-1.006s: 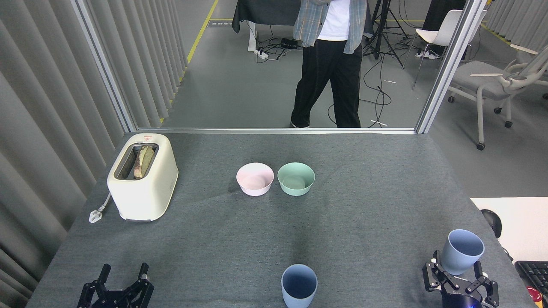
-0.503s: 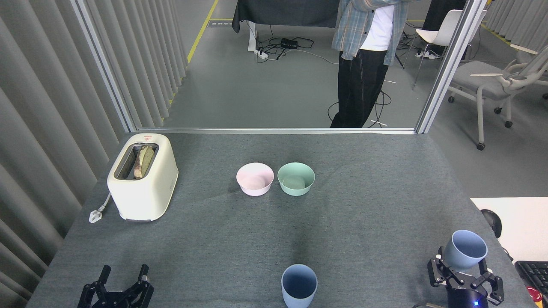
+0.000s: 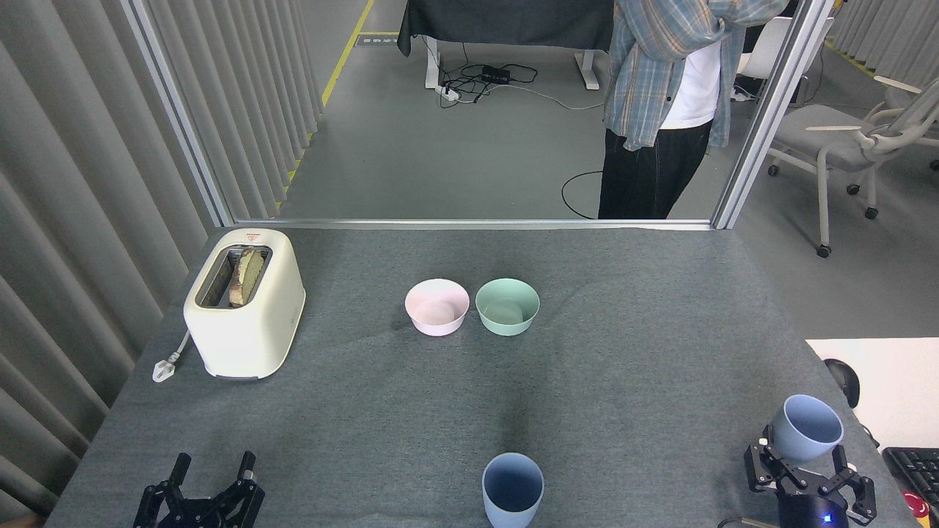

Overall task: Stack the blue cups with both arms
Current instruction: 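Lift the held cup with the right gripper over the centre cup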

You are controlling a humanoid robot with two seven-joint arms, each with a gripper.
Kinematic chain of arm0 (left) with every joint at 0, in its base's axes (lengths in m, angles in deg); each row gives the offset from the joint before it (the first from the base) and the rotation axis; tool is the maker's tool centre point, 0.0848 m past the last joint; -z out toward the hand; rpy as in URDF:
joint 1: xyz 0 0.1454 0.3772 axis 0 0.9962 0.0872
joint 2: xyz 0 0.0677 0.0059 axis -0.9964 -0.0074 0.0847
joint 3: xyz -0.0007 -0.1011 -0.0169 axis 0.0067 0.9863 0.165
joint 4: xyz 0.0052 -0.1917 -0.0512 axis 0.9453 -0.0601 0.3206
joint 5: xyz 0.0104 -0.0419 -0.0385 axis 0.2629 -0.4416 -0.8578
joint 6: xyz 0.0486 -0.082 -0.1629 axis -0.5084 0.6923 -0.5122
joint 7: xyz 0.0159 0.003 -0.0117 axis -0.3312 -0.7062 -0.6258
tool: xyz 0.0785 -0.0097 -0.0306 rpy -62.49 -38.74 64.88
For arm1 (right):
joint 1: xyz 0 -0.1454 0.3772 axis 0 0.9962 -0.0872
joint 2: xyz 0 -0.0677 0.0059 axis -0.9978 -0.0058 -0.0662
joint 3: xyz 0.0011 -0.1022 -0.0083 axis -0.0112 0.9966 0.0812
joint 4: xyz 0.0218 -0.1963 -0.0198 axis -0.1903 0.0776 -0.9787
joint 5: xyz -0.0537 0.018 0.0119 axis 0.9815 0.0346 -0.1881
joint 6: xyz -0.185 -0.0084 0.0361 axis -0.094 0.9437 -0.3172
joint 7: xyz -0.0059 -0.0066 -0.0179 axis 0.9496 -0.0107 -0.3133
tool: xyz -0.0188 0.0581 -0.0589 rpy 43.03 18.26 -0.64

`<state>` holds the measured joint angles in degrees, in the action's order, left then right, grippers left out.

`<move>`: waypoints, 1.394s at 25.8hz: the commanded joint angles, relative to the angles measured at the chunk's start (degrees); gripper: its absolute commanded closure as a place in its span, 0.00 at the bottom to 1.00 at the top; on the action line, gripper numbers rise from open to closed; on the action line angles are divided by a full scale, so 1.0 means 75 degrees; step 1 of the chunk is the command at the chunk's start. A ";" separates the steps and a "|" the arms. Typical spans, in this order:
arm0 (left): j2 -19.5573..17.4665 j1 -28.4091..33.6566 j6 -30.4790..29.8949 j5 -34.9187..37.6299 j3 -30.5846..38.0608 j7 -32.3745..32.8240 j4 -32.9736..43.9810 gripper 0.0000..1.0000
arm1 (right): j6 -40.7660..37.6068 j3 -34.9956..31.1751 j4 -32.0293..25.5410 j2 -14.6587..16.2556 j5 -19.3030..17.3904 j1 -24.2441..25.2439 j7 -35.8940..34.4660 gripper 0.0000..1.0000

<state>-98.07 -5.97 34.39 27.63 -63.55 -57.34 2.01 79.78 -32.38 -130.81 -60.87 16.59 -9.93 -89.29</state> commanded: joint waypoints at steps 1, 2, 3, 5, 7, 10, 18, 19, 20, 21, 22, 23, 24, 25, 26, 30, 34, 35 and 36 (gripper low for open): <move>0.0014 -0.0019 0.0002 -0.0003 -0.0012 0.0004 -0.0002 0.00 | 0.0012 0.0010 0.0114 0.0113 -0.0016 -0.0125 0.0015 0.00; 0.0014 -0.0019 0.0002 -0.0003 -0.0012 0.0004 -0.0002 0.00 | 0.0024 0.0010 0.0173 0.0113 -0.0016 -0.0183 0.0015 0.00; 0.0014 -0.0019 0.0002 -0.0003 -0.0012 0.0004 -0.0014 0.00 | 0.0024 0.0010 0.0267 0.0113 -0.0016 -0.0254 0.0015 0.00; 0.0014 -0.0019 0.0002 -0.0003 -0.0012 0.0004 -0.0025 0.00 | 0.0059 0.0010 0.0466 0.0113 -0.0016 -0.0453 0.0015 0.00; 0.0002 -0.0031 0.0002 -0.0003 -0.0012 0.0004 -0.0025 0.00 | 0.0094 0.0034 0.0548 0.0124 -0.0016 -0.0535 0.0015 0.03; -0.0010 -0.0031 0.0002 -0.0003 -0.0012 0.0004 -0.0072 0.00 | 0.0083 0.0081 0.0548 0.0101 0.0007 -0.0535 0.0015 0.43; 0.0002 -0.0019 0.0002 0.0009 -0.0012 -0.0043 -0.0072 0.00 | -0.0456 0.0549 -0.0857 -0.0239 0.0007 0.0109 -0.0043 0.72; 0.0002 -0.0008 0.0014 0.0009 -0.0012 -0.0043 -0.0072 0.00 | -0.0644 0.0713 -0.1713 -0.0368 0.0007 0.0496 -0.0020 0.73; 0.0002 -0.0008 0.0002 -0.0003 -0.0012 -0.0043 -0.0072 0.00 | -0.0855 0.0807 -0.2510 -0.0450 -0.0016 0.0918 0.0015 0.74; 0.0014 0.0004 0.0014 -0.0003 0.0000 -0.0054 -0.0072 0.00 | -0.1217 0.0842 -0.3283 -0.0485 -0.0028 0.1293 0.0027 0.74; 0.0014 0.0016 0.0014 -0.0003 -0.0012 -0.0054 -0.0072 0.00 | -0.1687 0.0854 -0.3917 -0.0544 -0.0028 0.1563 0.0027 0.74; 0.0014 0.0028 0.0014 -0.0003 -0.0012 -0.0054 -0.0072 0.00 | -0.2273 0.0854 -0.4562 -0.0661 -0.0028 0.1809 0.0097 0.74; 0.0014 0.0028 0.0014 -0.0003 0.0000 -0.0054 -0.0072 0.00 | -0.2870 0.0831 -0.5136 -0.0825 -0.0040 0.2043 0.0261 0.74; 0.0014 0.0039 0.0014 -0.0003 -0.0012 -0.0054 -0.0072 0.00 | -0.3327 0.0854 -0.5663 -0.1036 -0.0040 0.2277 0.0426 0.74; 0.0014 0.0039 0.0014 -0.0003 0.0000 -0.0054 -0.0072 0.00 | -0.3644 0.0877 -0.6155 -0.1282 -0.0040 0.2535 0.0590 0.75; 0.0037 0.0051 0.0025 -0.0003 0.0000 -0.0054 -0.0072 0.00 | -0.3726 0.2084 -0.7104 -0.1962 0.0253 0.3027 0.0929 0.79; 0.0084 0.0075 0.0049 -0.0003 -0.0012 -0.0066 -0.0060 0.00 | -0.3480 0.2940 -0.7292 -0.2161 0.0851 0.3051 0.0953 0.80; 0.0084 0.0075 0.0049 -0.0003 -0.0012 -0.0066 -0.0060 0.00 | -0.3433 0.3045 -0.7292 -0.2301 0.0968 0.3074 0.0976 0.80; 0.0084 0.0075 0.0049 -0.0003 -0.0012 -0.0066 -0.0049 0.00 | -0.3398 0.3127 -0.7280 -0.2418 0.1085 0.3121 0.1105 0.80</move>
<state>-97.56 -5.49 34.71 27.61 -63.60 -57.80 1.56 53.35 -12.21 -184.69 -76.78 21.97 12.77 -82.28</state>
